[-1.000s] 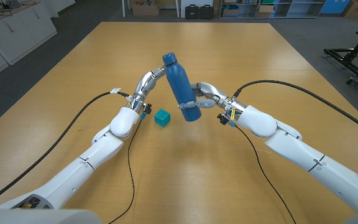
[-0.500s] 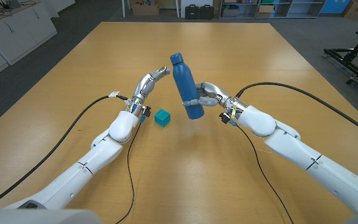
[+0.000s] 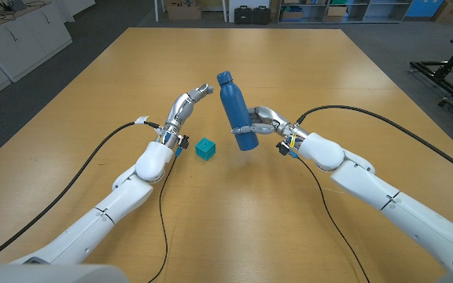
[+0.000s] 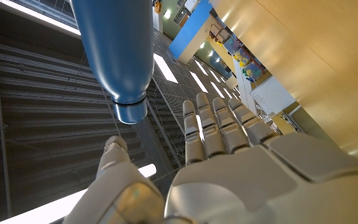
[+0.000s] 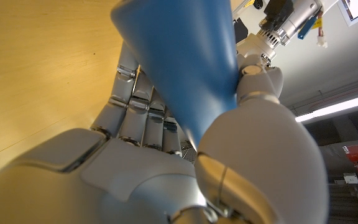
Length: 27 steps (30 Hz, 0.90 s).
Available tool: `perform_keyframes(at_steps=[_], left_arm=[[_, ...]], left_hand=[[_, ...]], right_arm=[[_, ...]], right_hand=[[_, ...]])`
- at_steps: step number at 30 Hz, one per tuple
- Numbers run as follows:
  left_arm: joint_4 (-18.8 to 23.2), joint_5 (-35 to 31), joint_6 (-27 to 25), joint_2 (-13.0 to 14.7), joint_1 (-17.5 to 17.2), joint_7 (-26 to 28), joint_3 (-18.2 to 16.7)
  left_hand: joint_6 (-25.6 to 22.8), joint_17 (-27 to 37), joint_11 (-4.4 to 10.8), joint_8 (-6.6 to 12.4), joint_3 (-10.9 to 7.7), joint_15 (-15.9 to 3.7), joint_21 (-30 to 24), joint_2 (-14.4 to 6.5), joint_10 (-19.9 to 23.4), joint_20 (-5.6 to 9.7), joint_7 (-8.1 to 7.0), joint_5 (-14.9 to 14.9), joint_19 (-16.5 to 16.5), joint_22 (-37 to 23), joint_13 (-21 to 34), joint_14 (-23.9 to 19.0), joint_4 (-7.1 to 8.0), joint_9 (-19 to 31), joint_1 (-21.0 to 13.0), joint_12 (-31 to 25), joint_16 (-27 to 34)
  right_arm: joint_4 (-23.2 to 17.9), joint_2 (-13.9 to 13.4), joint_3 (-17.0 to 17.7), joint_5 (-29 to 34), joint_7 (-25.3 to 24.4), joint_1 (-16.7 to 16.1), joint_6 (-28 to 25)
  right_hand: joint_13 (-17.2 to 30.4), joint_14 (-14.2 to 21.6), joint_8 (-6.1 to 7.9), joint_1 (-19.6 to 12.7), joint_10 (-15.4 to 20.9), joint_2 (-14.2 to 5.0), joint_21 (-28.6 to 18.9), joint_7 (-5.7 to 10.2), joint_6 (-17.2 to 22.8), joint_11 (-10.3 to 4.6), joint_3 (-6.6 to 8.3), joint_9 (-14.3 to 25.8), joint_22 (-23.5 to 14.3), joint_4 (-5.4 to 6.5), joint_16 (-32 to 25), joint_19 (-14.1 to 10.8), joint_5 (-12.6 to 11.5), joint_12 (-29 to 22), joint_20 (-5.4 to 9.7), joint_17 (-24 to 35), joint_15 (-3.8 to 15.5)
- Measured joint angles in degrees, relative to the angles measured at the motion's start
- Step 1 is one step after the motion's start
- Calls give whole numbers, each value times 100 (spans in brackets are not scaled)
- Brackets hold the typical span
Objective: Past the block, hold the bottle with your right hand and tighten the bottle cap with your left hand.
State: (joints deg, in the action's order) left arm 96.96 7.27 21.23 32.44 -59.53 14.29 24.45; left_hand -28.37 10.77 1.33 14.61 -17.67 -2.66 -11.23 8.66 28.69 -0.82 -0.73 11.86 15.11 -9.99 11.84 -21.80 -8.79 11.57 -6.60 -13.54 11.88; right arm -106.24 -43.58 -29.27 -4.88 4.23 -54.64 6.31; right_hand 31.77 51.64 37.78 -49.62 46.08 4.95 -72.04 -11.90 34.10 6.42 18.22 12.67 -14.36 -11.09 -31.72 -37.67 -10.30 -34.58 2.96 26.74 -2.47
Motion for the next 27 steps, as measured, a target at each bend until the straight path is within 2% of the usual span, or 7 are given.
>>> perform_keyframes(at_steps=[15,20,22,27], left_arm=[[-145,-34,-111,-75,269,-197,165],[-186,-30,-137,-98,318,-219,192],[-201,-32,-158,-101,326,-247,205],[-213,-32,-184,-106,332,-259,211]], left_hand=[[0,0,0,0,3,0,0,3,0,0,0,-19,0,0,0,0,1,0,2,0,0],[0,0,0,0,5,0,0,47,0,0,0,-50,0,0,0,0,2,0,46,0,0],[0,0,0,0,1,0,0,-26,0,0,0,15,0,0,0,0,0,0,-27,0,0],[0,0,0,0,1,0,0,-36,0,0,0,-22,0,0,0,0,0,0,-37,0,0]], right_arm=[[-265,-127,-12,92,25,-51,15],[-425,-215,44,116,23,-143,120],[-516,-246,69,131,26,-184,215],[-660,-323,143,147,14,-296,396]], right_hand=[[25,0,-24,0,0,0,-78,0,0,0,0,0,56,0,23,33,0,36,10,20,0],[23,1,-45,2,0,-2,-100,0,0,0,0,0,53,0,34,42,3,55,1,38,-1],[23,1,-46,2,0,-2,-100,0,0,0,0,0,52,0,16,42,3,59,1,46,-1],[42,1,-29,2,0,-2,-100,0,0,0,0,0,78,0,12,43,3,59,0,34,-1]])
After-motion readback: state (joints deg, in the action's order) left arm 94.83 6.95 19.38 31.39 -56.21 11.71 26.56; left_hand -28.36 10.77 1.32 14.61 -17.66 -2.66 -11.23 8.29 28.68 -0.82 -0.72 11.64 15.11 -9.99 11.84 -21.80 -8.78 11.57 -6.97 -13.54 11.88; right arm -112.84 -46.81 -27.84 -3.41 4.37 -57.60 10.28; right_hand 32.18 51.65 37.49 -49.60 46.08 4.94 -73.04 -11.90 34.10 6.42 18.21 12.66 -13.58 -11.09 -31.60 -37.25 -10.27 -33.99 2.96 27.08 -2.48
